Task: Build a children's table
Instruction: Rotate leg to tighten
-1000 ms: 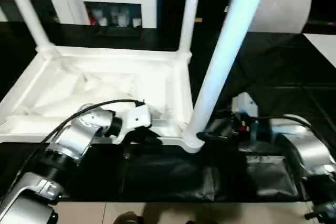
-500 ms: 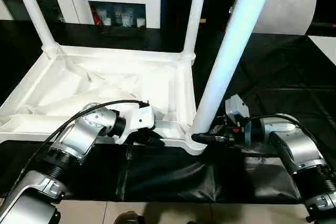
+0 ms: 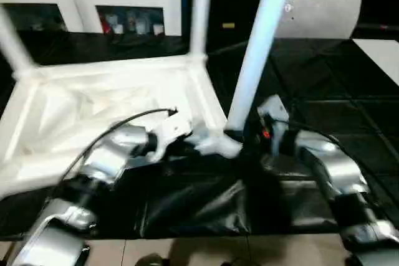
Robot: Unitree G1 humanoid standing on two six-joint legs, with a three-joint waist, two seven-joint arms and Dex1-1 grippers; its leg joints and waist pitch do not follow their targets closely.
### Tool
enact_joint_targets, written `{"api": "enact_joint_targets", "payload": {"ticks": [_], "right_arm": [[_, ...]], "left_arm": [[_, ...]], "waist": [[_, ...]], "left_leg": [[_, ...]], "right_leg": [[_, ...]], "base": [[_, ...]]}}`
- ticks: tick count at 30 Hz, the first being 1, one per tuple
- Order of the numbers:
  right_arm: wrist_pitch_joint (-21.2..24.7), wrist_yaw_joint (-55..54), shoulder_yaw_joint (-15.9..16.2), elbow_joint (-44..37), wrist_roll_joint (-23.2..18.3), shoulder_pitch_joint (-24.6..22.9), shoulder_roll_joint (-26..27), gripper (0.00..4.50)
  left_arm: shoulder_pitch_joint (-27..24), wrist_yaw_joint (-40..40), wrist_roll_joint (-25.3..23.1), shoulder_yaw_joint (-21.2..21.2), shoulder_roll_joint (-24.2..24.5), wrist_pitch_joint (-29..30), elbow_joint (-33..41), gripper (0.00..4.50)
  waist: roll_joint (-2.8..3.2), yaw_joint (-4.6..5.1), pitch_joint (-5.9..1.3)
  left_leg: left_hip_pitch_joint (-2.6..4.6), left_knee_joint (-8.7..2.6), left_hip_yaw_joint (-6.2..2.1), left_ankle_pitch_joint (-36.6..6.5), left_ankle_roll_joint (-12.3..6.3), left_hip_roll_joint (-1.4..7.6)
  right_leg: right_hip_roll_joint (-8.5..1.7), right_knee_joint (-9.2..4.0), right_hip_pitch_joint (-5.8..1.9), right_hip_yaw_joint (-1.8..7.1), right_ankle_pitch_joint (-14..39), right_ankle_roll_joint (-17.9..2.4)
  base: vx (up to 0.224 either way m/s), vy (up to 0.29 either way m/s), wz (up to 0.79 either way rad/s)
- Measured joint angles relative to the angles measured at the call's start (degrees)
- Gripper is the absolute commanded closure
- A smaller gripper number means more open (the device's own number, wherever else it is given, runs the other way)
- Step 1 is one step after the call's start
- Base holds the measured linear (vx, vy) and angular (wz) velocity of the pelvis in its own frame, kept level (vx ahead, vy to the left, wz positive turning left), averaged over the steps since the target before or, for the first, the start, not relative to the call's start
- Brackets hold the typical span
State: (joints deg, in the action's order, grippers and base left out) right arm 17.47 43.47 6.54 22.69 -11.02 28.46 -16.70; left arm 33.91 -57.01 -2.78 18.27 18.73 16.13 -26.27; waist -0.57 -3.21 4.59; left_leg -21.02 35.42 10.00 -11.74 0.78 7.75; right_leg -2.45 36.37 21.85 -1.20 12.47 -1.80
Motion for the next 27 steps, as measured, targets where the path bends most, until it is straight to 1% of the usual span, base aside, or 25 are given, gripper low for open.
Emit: {"api": "enact_joint_targets", "payload": {"ticks": [1, 4, 6, 8, 9, 11, 12, 14, 15, 16, 18, 19, 20, 22, 23, 24, 25, 26, 27], "right_arm": [[0.96, -2.37, -0.21, 0.27, 0.36, 0.64, 0.73, 2.55], [4.04, -13.29, -2.68, 2.50, 2.75, 3.74, 4.66, 2.55], [3.92, -16.99, -3.78, 3.34, 3.79, 4.34, 5.51, 2.55], [2.74, -17.54, -4.07, 3.71, 3.93, 4.23, 5.65, 2.55], [2.28, -17.60, -4.17, 3.77, 3.88, 4.12, 5.79, 2.20], [1.73, -17.47, -5.02, 3.27, 3.53, 3.33, 6.16, 1.85], [1.64, -17.14, -5.12, 2.94, 3.13, 2.91, 6.12, 1.85], [0.80, -16.47, -4.68, 2.59, 3.20, 2.35, 5.60, 1.65], [0.37, -16.03, -4.35, 2.39, 3.41, 2.04, 5.25, 1.65], [-0.36, -15.30, -4.17, 2.11, 3.55, 1.54, 4.69, 1.38], [-2.34, -12.82, -3.76, 1.61, 3.67, 0.43, 3.67, 1.34], [-2.86, -11.59, -3.54, 1.50, 3.65, 0.20, 3.15, 1.13], [-3.41, -10.00, -3.31, 1.14, 3.62, -0.23, 2.38, 1.13], [-4.39, -7.95, -3.10, 0.87, 3.49, -0.97, 1.37, 0.95], [-4.99, -6.62, -2.81, 0.88, 3.35, -1.33, 0.54, 0.92], [-6.27, -4.92, -2.48, 0.84, 3.24, -1.73, -0.60, 0.71], [-7.59, -2.93, -2.36, 0.84, 3.05, -2.12, -2.14, 0.71], [-8.80, -0.61, -2.51, 0.83, 2.56, -2.32, -4.18, 0.57], [-9.37, 1.00, -2.60, 0.56, 2.18, -2.33, -5.18, 0.54]], "left_arm": [[0.16, 1.56, -0.35, -0.39, -1.02, 1.07, -0.02, 4.50], [2.46, 9.42, -1.84, -1.71, -6.60, 4.92, -2.58, 4.50], [3.17, 12.92, -2.10, -1.66, -9.26, 6.03, -3.27, 4.50], [3.20, 13.96, -2.23, -1.63, -9.88, 5.99, -3.30, 4.50], [3.22, 14.02, -2.27, -1.64, -9.90, 5.94, -3.30, 4.50], [3.26, 13.96, -2.66, -1.37, -9.88, 5.27, -3.41, 4.50], [3.26, 13.93, -2.71, -1.16, -9.75, 4.99, -3.43, 4.50], [3.26, 13.71, -2.81, -0.95, -9.50, 4.61, -3.43, 4.50], [3.26, 13.44, -2.81, -0.87, -9.31, 4.40, -3.43, 4.50], [3.26, 12.91, -2.87, -0.53, -8.71, 3.79, -3.44, 4.50], [3.26, 11.09, -3.28, 0.15, -7.00, 2.06, -3.45, 4.50], [3.26, 10.28, -3.32, 0.28, -6.40, 1.37, -3.46, 4.50], [3.20, 9.02, -3.32, 0.43, -5.76, 0.48, -3.46, 4.50], [3.09, 7.63, -3.31, 0.53, -5.04, -0.63, -3.47, 4.50], [3.06, 6.70, -3.23, 0.65, -4.46, -1.54, -3.54, 4.50], [2.99, 5.54, -3.06, 0.80, -3.85, -2.66, -3.64, 4.50], [2.73, 3.96, -2.53, 0.90, -2.97, -4.07, -3.71, 4.50], [2.50, 2.10, -2.16, 1.05, -1.77, -5.74, -3.74, 4.50], [2.38, 1.17, -1.95, 1.11, -0.90, -6.62, -3.78, 4.50]], "waist": [[0.03, 0.06, 0.01], [0.13, 0.06, 0.00], [0.19, -0.15, -0.03], [0.35, -0.31, -0.07], [0.39, -0.35, -0.07], [0.42, -0.50, -0.04], [0.43, -0.56, -0.04], [0.47, -0.57, -0.01], [0.47, -0.59, -0.01], [0.47, -0.60, 0.00], [0.49, -0.62, 0.01], [0.50, -0.57, 0.02], [0.50, -0.60, 0.02], [0.49, -0.73, 0.03], [0.50, -0.80, 0.04], [0.51, -0.93, 0.05], [0.51, -1.12, 0.06], [0.51, -1.35, 0.06], [0.50, -1.45, 0.06]], "left_leg": [[0.00, 0.00, 0.01, 0.00, 0.00, 0.00], [-0.06, 0.00, 0.04, 0.00, 0.00, 0.00], [-0.13, -0.01, 0.06, -0.06, -0.09, 0.00], [-0.15, -0.08, 0.09, -0.02, -0.32, 0.00], [-0.16, -0.11, 0.09, 0.03, -0.40, 0.00], [-0.18, -0.17, 0.09, 0.03, -0.38, 0.01], [-0.18, -0.17, 0.09, 0.03, -0.36, 0.02], [-0.19, -0.17, 0.09, 0.02, -0.32, 0.04], [-0.19, -0.17, 0.09, -0.01, -0.27, 0.04], [-0.19, -0.17, 0.08, -0.07, -0.17, 0.04], [-0.18, -0.19, 0.08, -0.09, -0.14, 0.07], [-0.18, -0.21, 0.08, -0.09, -0.14, 0.07], [-0.20, -0.24, 0.08, -0.08, -0.13, 0.08], [-0.23, -0.27, 0.08, -0.08, -0.13, 0.11], [-0.28, -0.27, 0.08, -0.07, -0.14, 0.13], [-0.35, -0.27, 0.08, -0.06, -0.16, 0.13], [-0.40, -0.27, 0.08, -0.05, -0.17, 0.14], [-0.44, -0.27, 0.08, -0.04, -0.20, 0.15], [-0.44, -0.27, 0.08, -0.04, -0.21, 0.18]], "right_leg": [[-0.01, 0.00, 0.00, 0.00, -0.01, 0.00], [-0.02, -0.07, 0.02, 0.00, -0.05, -0.04], [-0.04, -0.20, 0.02, -0.02, -0.07, -0.03], [-0.05, -0.25, 0.04, -0.03, -0.07, -0.03], [-0.05, -0.25, 0.06, -0.05, -0.07, -0.02], [-0.06, -0.25, 0.09, -0.13, -0.07, -0.02], [-0.06, -0.26, 0.09, -0.14, -0.06, -0.02], [-0.07, -0.26, 0.09, -0.17, -0.06, -0.02], [-0.07, -0.25, 0.09, -0.18, -0.06, -0.02], [-0.07, -0.25, 0.09, -0.19, -0.06, -0.02], [-0.07, -0.26, 0.09, -0.19, -0.05, 0.00], [-0.06, -0.26, 0.10, -0.20, -0.05, 0.00], [-0.06, -0.26, 0.12, -0.22, -0.05, 0.00], [-0.06, -0.30, 0.12, -0.28, -0.05, 0.00], [-0.07, -0.32, 0.15, -0.32, -0.05, 0.00], [-0.08, -0.34, 0.19, -0.35, -0.05, 0.00], [-0.08, -0.38, 0.22, -0.38, -0.05, 0.00], [-0.09, -0.40, 0.23, -0.41, -0.05, 0.00], [-0.08, -0.42, 0.23, -0.44, -0.05, 0.00]], "base": [[0.000, 0.000, 0.00], [0.000, 0.000, 0.00], [0.000, 0.000, 0.00], [0.000, 0.000, 0.00], [0.000, 0.000, 0.00], [0.000, 0.000, 0.00], [0.000, 0.000, 0.00], [0.000, 0.000, 0.00], [0.000, 0.000, 0.00], [0.000, 0.000, 0.00], [0.000, 0.000, 0.00], [0.000, 0.000, 0.00], [0.000, 0.000, 0.00], [0.000, 0.000, 0.00], [0.000, 0.000, 0.00], [0.000, 0.000, 0.00], [0.000, 0.000, 0.00], [0.000, 0.000, 0.00], [0.000, 0.000, 0.00]]}}
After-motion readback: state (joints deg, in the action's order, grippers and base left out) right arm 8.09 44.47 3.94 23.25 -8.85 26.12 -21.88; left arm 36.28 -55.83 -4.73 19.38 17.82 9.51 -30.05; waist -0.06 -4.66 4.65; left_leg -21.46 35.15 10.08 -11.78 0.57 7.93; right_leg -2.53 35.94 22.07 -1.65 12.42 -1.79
